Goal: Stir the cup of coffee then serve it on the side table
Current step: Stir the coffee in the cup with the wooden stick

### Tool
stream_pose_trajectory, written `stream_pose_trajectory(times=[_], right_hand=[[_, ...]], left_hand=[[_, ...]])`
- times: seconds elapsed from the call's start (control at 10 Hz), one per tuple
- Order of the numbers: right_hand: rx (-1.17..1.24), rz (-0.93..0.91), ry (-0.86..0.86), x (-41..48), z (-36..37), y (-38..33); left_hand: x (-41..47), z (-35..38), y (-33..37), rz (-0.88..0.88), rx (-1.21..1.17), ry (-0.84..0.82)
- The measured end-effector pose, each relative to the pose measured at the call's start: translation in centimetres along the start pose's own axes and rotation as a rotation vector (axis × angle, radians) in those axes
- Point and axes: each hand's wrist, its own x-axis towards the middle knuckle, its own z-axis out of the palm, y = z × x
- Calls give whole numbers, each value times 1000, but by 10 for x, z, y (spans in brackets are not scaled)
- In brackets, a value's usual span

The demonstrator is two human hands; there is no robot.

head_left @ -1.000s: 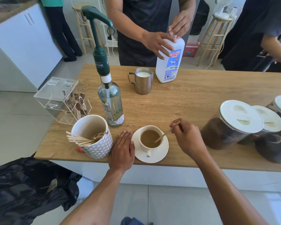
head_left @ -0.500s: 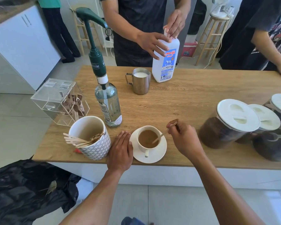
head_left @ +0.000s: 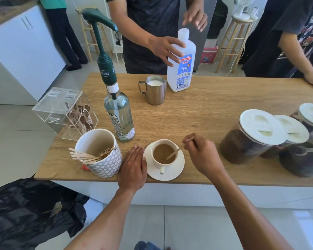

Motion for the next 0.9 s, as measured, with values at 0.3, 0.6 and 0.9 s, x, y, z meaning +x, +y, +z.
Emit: stream_pose_trajectory(times=[0.3, 0.6, 0.9], right_hand=[[13, 45, 28, 3, -4, 4], [24, 47, 49, 4, -4, 6], [10, -12, 8, 4, -5, 4]], left_hand=[[0, 1, 1, 6, -5, 2], [0, 2, 1, 12, -3, 14], [-2, 0, -1, -3, 3, 6]])
